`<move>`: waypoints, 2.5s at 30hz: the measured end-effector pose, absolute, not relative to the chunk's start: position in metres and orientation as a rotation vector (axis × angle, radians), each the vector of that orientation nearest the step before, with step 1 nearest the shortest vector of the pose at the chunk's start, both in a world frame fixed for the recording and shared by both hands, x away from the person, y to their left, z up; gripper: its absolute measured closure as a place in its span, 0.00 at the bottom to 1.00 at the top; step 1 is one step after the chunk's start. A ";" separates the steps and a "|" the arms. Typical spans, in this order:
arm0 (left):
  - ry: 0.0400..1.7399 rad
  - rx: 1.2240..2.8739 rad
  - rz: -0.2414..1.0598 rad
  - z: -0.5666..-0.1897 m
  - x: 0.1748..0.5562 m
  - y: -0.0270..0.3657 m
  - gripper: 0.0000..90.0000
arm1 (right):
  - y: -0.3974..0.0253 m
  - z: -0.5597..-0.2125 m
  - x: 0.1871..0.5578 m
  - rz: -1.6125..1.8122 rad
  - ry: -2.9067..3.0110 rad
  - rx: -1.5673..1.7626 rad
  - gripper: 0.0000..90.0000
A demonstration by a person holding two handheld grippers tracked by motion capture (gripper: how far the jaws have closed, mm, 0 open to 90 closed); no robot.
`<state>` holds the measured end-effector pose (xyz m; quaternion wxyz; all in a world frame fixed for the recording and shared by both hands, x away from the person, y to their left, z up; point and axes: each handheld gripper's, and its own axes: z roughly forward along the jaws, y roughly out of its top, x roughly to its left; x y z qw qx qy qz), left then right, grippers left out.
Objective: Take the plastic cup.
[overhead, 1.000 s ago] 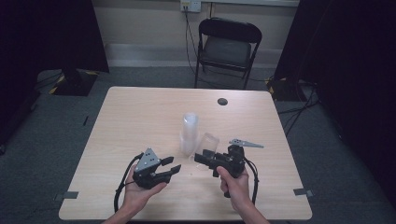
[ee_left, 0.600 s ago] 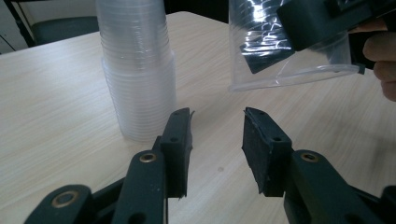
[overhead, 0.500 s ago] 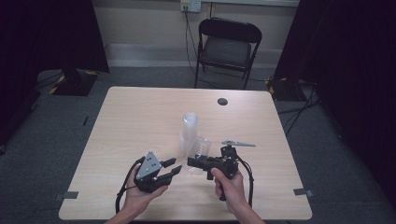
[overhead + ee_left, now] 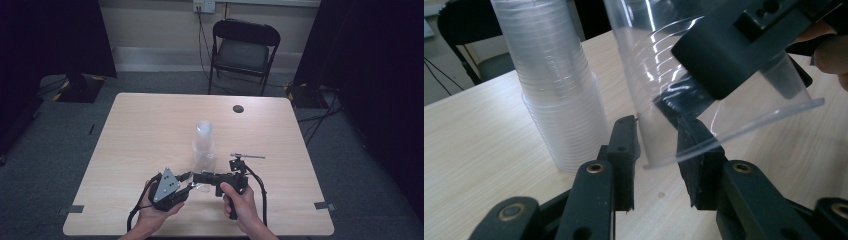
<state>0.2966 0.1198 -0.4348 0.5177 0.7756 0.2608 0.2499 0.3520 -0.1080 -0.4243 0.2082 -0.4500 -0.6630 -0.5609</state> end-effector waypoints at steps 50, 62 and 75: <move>0.685 1.823 0.588 -0.435 0.303 0.125 0.93 | -0.104 -0.431 0.349 -1.659 -1.943 -1.142 0.23; 0.728 1.814 0.467 -0.439 0.314 0.135 0.95 | -0.111 -0.428 0.350 -1.661 -2.018 -1.150 0.24; 0.744 1.813 0.363 -0.439 0.318 0.144 0.96 | -0.119 -0.423 0.348 -1.688 -2.128 -1.139 0.25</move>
